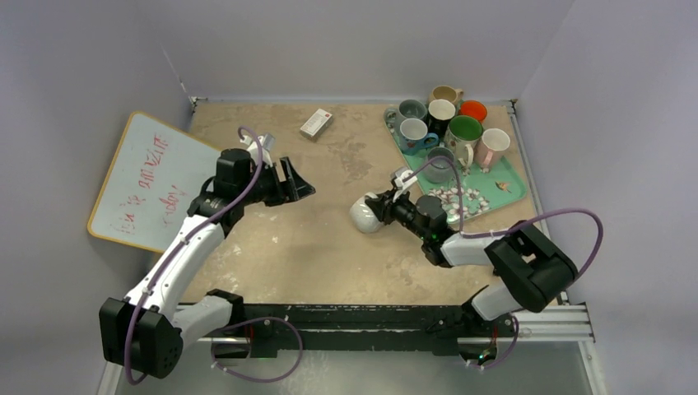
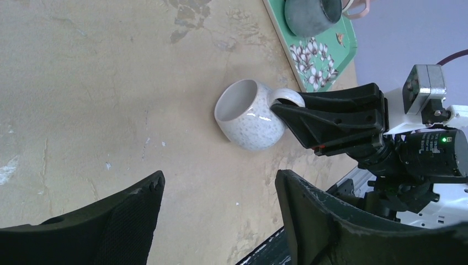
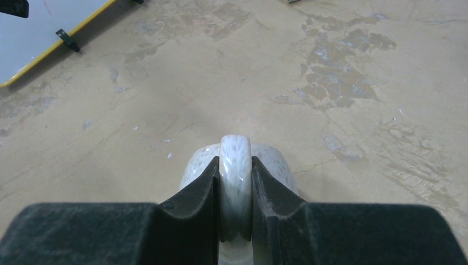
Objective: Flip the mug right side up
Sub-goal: Turn over the cup at the center of the board.
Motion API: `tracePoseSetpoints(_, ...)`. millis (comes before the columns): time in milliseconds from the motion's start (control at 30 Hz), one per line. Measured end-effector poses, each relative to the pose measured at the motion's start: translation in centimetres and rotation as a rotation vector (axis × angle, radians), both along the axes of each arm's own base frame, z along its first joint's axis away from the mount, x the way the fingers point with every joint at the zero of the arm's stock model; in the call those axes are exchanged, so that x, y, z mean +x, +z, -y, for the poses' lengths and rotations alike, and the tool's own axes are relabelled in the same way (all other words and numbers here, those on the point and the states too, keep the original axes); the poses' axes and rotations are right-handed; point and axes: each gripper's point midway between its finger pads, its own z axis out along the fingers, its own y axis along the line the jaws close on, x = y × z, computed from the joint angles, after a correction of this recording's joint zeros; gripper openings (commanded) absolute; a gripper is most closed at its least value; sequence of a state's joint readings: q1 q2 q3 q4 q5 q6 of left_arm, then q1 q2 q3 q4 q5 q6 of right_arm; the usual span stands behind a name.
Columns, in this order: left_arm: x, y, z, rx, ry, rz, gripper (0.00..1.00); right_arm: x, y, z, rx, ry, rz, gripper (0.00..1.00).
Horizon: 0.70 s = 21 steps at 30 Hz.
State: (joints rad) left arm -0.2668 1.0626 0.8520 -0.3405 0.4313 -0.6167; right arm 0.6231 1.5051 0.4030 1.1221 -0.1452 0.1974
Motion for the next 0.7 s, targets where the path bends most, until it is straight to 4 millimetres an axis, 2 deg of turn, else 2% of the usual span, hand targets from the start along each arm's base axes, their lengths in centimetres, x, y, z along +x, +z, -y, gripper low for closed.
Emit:
tracePoseSetpoints(33,0.0,0.0,0.0,-0.001,-0.003,-0.003,0.71,-0.1,0.0,0.2,-0.004,-0.005,-0.005,0.08)
tracePoseSetpoints(67,0.0,-0.1,0.1,-0.002,-0.006,-0.006,0.71,-0.3,0.0,0.3,-0.008,-0.007,-0.009,0.00)
tracePoseSetpoints(233,0.0,-0.4,0.4,-0.008,-0.024,-0.027,0.68,-1.6,-0.1,1.4,-0.002,-0.016,0.000,0.00)
tracePoseSetpoints(367,-0.3,-0.5,1.4,-0.052,-0.063,-0.080,0.63,-2.6,0.6,1.1,0.014,0.026,0.011,0.00)
tracePoseSetpoints(467,-0.7,-0.3,2.4,-0.117,-0.093,-0.135,0.60,-3.2,3.0,0.7,0.056,0.065,0.065,0.00)
tracePoseSetpoints(633,-1.2,1.8,4.0,-0.272,-0.124,-0.180,0.60,-4.8,9.0,0.5,0.160,0.128,0.216,0.00)
tracePoseSetpoints(700,-1.2,2.1,4.5,-0.315,-0.134,-0.194,0.60,-5.4,10.7,0.4,0.194,0.150,0.260,0.00)
